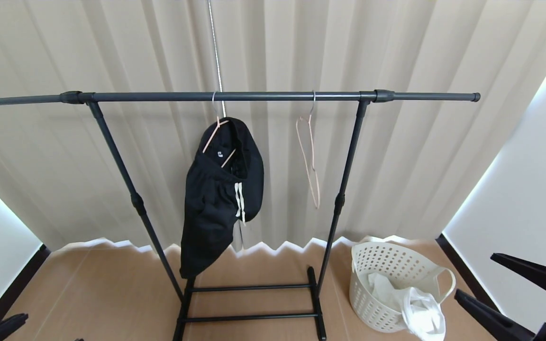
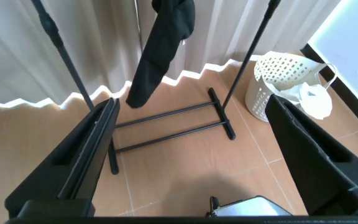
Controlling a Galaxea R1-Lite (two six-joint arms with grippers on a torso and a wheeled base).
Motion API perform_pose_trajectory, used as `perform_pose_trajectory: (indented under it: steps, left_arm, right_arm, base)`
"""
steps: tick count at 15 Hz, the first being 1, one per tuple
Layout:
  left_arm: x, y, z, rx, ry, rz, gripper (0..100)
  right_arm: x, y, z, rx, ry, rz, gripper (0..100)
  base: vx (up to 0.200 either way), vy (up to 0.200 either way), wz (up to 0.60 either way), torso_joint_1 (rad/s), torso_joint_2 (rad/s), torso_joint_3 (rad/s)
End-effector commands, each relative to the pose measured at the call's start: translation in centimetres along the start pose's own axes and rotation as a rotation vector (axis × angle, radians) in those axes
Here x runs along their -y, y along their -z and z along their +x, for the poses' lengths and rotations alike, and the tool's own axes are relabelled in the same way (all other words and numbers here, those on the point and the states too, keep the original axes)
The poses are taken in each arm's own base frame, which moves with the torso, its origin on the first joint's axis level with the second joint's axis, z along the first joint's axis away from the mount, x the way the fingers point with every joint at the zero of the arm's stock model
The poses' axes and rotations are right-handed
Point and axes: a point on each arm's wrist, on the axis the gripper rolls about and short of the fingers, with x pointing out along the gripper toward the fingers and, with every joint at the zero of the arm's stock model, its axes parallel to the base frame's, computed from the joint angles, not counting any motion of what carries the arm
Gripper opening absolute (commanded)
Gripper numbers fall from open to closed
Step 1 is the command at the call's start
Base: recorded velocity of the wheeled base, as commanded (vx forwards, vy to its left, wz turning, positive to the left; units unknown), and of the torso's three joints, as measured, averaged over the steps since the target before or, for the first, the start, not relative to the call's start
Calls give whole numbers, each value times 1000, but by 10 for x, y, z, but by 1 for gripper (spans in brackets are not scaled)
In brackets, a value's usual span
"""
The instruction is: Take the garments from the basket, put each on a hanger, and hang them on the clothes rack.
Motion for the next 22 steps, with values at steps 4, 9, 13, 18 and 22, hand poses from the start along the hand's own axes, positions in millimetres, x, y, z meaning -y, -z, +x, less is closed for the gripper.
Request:
perform_pose_trajectory:
  steps: [4,9,13,18,22]
  left_arm:
    - [3,37,-29,106,-32,5,100]
    - [5,44,-43,251,-32,21,100]
    - [5,47,-48,313,-78,24,100]
    - [7,48,-48,309,-316,32,100]
    - [6,48,-49,320,-220,15,100]
  right_arm:
    - [-20,41,-72,-12,13,-45,100]
    - [-28,68,-96,22,132,-38,100]
    - [-31,71,-101,102,309,-43,100]
    - [-32,71,-104,151,421,-26,100]
    - [-33,72,-107,192,401,-26,100]
  base:
    - [0,0,0,0,0,0]
    - [0,0,0,0,0,0]
    - [0,0,0,0,0,0]
    - [0,0,0,0,0,0]
    - [0,0,0,0,0,0]
